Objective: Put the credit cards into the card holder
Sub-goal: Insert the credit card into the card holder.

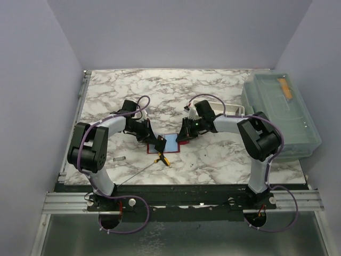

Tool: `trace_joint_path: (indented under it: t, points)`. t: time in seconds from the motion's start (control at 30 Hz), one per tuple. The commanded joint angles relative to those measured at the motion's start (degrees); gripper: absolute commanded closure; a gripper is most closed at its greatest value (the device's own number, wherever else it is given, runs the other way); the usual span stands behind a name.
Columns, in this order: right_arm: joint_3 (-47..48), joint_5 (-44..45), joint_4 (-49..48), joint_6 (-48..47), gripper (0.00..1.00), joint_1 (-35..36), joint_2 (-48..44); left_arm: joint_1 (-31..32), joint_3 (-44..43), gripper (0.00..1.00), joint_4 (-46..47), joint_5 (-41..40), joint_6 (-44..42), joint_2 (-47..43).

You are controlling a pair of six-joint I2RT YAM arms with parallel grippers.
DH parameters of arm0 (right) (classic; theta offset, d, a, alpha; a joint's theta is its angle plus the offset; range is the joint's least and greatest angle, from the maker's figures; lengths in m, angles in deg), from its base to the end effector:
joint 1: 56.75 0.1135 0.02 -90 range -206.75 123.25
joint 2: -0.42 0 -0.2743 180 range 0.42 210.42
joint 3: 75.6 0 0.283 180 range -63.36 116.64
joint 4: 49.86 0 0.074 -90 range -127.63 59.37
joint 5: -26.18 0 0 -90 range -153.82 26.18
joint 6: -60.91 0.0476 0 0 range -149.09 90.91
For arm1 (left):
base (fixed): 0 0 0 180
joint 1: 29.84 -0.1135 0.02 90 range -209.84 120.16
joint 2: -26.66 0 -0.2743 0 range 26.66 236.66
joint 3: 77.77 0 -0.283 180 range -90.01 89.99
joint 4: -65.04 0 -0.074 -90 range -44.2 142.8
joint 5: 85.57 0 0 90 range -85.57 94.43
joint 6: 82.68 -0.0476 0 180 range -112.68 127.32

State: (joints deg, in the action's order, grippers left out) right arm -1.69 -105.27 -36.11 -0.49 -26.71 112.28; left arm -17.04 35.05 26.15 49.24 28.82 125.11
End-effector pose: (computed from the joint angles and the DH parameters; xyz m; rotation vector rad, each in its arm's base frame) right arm 0.3420 0.2342 0.1080 -0.3751 2.6015 1.3029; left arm 0.3229 -0.1078 0.1366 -0.0110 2.7951 -1.2420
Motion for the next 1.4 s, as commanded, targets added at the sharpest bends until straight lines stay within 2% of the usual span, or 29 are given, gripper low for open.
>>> trace_joint_path:
  t: [0.0,0.53,0.9,1.3,1.33,1.37]
  points:
    - [-0.2,-1.3,-1.0,-0.4,0.86,0.4,2.3,-0.1,-0.3,1.00,1.5,1.8,-0.6,2.4]
    - [-1.0,-0.5,-3.9,0.6,0.90,0.4,5.1,0.0,2.0,1.00,10.7,-1.2,7.7,3.7]
    - [-1.3,-0.6,-4.7,0.9,0.91,0.4,5.4,3.1,4.3,1.00,17.0,-3.8,12.3,3.9]
    - [-2.2,0.5,-5.0,2.1,0.93,0.4,4.4,5.9,12.5,1.00,29.2,-11.8,22.7,-2.5]
    - [-2.3,0.6,-4.9,2.2,0.93,0.4,4.3,6.4,12.5,0.99,29.1,-12.4,23.1,-2.6]
    - [-2.1,0.8,-4.6,2.1,0.93,0.4,4.2,7.1,12.6,0.93,29.1,-13.0,23.5,-2.8]
